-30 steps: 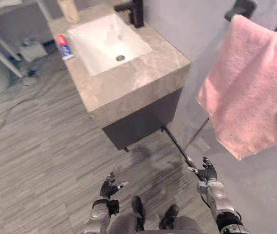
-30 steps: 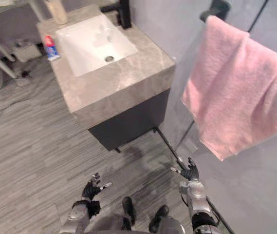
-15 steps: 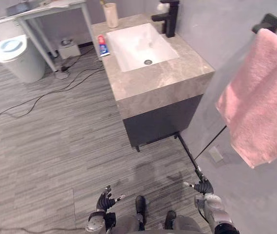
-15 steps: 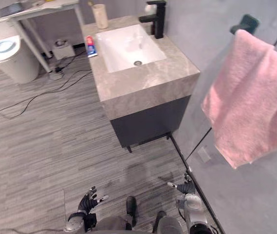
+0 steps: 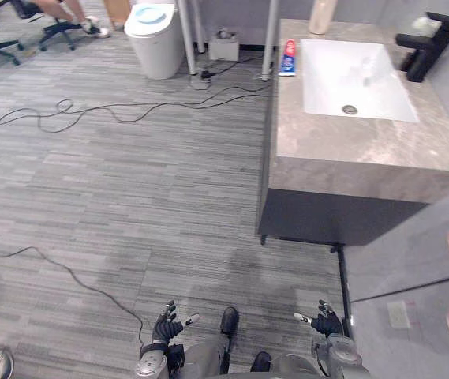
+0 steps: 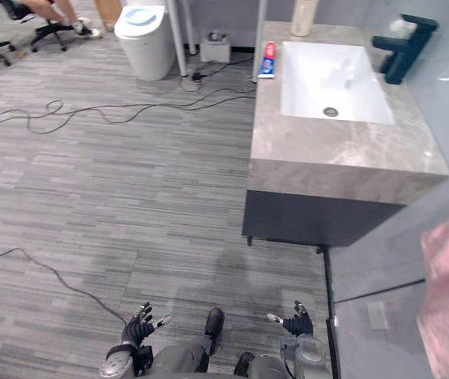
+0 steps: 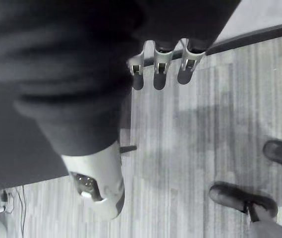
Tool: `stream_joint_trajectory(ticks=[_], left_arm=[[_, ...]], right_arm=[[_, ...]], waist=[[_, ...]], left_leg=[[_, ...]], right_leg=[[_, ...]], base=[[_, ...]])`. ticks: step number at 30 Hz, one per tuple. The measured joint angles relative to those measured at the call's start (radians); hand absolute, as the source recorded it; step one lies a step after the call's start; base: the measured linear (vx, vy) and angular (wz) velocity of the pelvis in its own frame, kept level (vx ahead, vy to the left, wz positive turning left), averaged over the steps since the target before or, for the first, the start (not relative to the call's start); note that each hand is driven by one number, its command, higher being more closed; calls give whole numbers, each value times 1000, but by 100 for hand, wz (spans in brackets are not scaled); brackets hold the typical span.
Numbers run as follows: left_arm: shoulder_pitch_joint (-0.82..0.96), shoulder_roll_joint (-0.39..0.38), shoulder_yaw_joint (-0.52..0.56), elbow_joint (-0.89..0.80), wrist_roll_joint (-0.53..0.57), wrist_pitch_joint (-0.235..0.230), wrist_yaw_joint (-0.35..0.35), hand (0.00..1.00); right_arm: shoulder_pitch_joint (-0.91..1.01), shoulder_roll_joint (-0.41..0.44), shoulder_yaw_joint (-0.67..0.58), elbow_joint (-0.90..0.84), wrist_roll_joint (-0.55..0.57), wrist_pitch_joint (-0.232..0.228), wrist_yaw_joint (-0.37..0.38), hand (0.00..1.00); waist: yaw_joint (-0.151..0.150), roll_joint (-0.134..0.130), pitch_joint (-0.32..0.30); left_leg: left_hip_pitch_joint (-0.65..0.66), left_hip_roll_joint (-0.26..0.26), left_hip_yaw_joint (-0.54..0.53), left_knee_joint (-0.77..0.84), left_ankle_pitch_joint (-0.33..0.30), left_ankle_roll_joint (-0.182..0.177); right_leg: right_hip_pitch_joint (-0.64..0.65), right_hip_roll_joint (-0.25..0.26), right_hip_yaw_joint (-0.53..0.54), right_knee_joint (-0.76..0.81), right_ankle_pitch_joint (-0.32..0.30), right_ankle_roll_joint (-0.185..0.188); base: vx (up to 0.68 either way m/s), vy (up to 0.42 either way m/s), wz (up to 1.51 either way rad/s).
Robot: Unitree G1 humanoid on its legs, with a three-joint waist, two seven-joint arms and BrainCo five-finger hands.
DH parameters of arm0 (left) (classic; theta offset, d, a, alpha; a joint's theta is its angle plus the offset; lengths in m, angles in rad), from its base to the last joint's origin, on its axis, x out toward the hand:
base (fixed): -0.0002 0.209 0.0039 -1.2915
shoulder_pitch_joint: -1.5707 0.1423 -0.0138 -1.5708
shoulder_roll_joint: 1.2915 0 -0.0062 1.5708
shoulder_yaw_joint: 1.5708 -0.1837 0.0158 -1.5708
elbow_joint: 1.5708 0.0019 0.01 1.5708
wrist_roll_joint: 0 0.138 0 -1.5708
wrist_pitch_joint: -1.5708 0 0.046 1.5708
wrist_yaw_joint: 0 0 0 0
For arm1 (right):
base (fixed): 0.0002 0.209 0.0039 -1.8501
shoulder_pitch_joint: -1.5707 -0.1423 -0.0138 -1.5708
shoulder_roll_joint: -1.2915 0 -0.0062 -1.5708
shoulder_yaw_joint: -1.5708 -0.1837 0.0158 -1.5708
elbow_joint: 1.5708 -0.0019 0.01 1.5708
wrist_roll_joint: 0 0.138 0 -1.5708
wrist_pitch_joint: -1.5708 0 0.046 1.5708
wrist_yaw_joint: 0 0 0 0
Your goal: Organize washtable
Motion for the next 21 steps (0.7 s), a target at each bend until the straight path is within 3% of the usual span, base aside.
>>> stream_joint_trajectory(ticks=[2,3,5,7,8,10,11,12,13,14,15,16,18,20,21], left_arm=[[-6,1,-1,-6,0,0,0,0],[-6,9,1,-11,-4,0,0,0],[-7,25,2,-18,-20,-1,0,0],[-13,32,3,-22,-21,-3,1,0],[-20,36,3,-19,-22,-2,2,0],[-36,34,11,-18,-29,-1,3,0],[-34,31,22,-18,-34,0,4,0],[-19,29,26,-20,-40,0,7,0],[-14,29,25,-18,-40,-1,8,0],[-18,34,29,-17,-40,1,7,0],[-15,38,41,-20,-40,-3,7,0],[-13,45,43,-20,-40,-2,7,0],[-15,58,42,-19,-42,-2,5,0],[-16,64,39,-17,-36,0,1,0],[-13,72,29,-18,-35,0,-3,0]], right_arm=[[-8,8,1,5,0,-9,0,0],[-18,3,0,21,0,-9,-2,0],[-46,5,1,33,1,-13,-3,0],[-80,3,1,33,5,-17,-4,0],[-92,-8,0,35,7,-17,-4,0],[-114,-9,0,37,7,-16,-6,0],[-124,-2,1,35,7,-16,-7,0],[-116,-4,1,36,7,-16,-15,0],[-111,-3,5,45,7,-17,-17,0],[-114,-1,12,68,7,-15,-19,0],[-114,-1,22,75,5,-12,-18,0],[-114,0,31,74,4,-12,-15,0],[-108,6,30,108,1,-12,-14,0],[-103,11,37,120,-3,-9,1,0],[-99,8,55,121,-5,-8,10,0]], waist=[[-1,-6,3],[4,-11,6],[7,-12,8],[6,-16,19],[6,-17,23],[21,-27,56],[31,-17,65],[33,-17,66],[31,-7,62],[32,-12,60],[44,-32,58],[56,-46,55],[60,-64,50],[54,-69,43],[51,-68,41]], left_leg=[[-61,69,233,123,-35,22],[-73,79,286,191,-40,40],[-64,77,278,208,-39,40],[-72,55,256,208,-36,36],[-82,37,249,208,-36,35],[-113,45,254,248,-76,-6],[-130,91,266,312,-113,-31],[-149,173,289,346,-131,-73],[-153,232,299,338,-121,-93],[-158,233,325,346,-115,-100],[-163,220,343,352,-124,-87],[-178,217,359,399,-160,-56],[-190,205,369,479,-248,-35],[-164,173,376,489,-286,-9],[-144,155,379,485,-303,15]], right_leg=[[19,-7,-14,-2,-6,-16],[40,-12,-14,4,-12,-19],[37,-15,0,12,-23,-10],[59,-22,13,-113,3,-9],[78,-30,12,-158,-1,9],[91,-46,0,-177,21,9],[104,-45,-3,-179,25,8],[114,-25,-2,-186,27,13],[127,-13,-7,-206,27,26],[139,-27,-14,-214,29,42],[128,-48,-1,-212,35,57],[116,-65,9,-203,31,76],[101,-104,33,-127,2,112],[40,-168,74,60,3,91],[-27,-202,106,216,36,25]], base=[[137,-17,76],[108,-17,51],[200,26,30],[114,39,40],[-42,19,42],[-99,-4,22],[-69,-37,5],[-18,-8,11],[37,137,21],[87,237,5],[121,289,-11],[121,233,-30],[131,273,-20],[204,350,1],[230,306,8]])
